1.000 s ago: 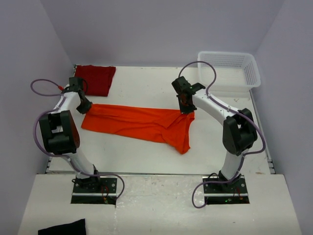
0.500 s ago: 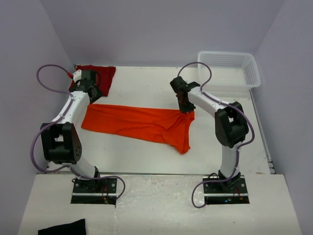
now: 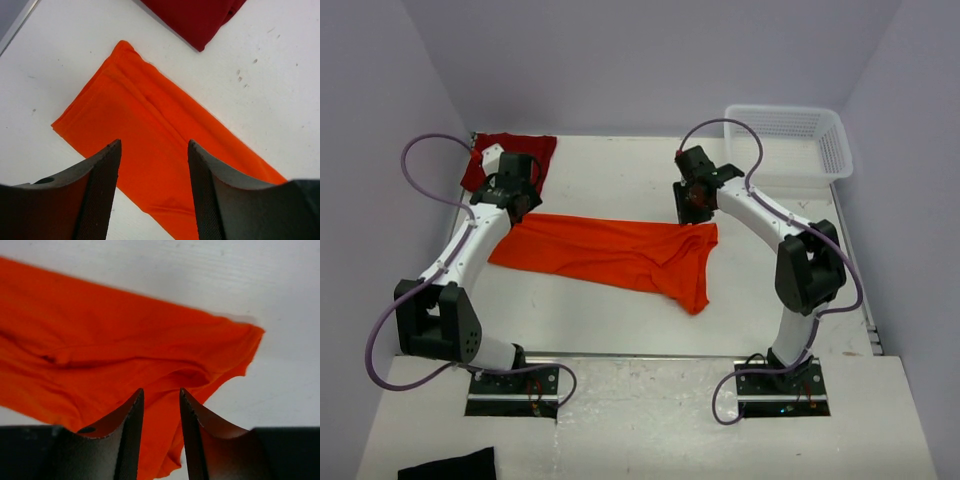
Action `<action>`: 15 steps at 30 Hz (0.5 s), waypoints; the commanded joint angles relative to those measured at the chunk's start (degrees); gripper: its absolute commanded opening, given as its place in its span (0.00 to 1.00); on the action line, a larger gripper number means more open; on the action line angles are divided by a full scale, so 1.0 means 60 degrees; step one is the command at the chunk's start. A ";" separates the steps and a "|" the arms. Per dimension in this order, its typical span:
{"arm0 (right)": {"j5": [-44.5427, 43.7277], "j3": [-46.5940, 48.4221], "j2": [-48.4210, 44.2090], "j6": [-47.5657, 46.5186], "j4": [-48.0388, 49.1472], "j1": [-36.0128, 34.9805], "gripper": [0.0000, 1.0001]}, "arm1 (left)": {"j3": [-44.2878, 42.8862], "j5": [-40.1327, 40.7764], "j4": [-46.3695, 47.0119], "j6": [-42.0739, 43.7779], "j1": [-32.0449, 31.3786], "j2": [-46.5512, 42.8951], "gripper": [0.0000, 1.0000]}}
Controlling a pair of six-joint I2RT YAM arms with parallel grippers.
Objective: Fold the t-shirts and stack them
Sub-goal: Fold the other side of the tshirt into a rectangle
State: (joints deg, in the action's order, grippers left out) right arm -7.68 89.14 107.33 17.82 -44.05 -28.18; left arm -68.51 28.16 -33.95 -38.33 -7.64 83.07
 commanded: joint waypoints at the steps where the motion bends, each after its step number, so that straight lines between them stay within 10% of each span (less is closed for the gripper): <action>1: 0.2027 -0.0369 -0.0516 0.0047 0.0355 -0.0268 0.35 | 0.0256 -0.0196 0.0137 0.0089 -0.0030 -0.0236 0.57; 15: 0.2349 -0.1541 -0.0208 0.0296 0.0925 -0.1235 0.40 | 0.0593 -0.0636 0.0283 0.0250 -0.0133 -0.0529 0.57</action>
State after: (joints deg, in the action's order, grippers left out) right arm 4.71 81.10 106.06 18.81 -40.93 -35.57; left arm -65.71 24.95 -33.91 -38.06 -8.03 81.82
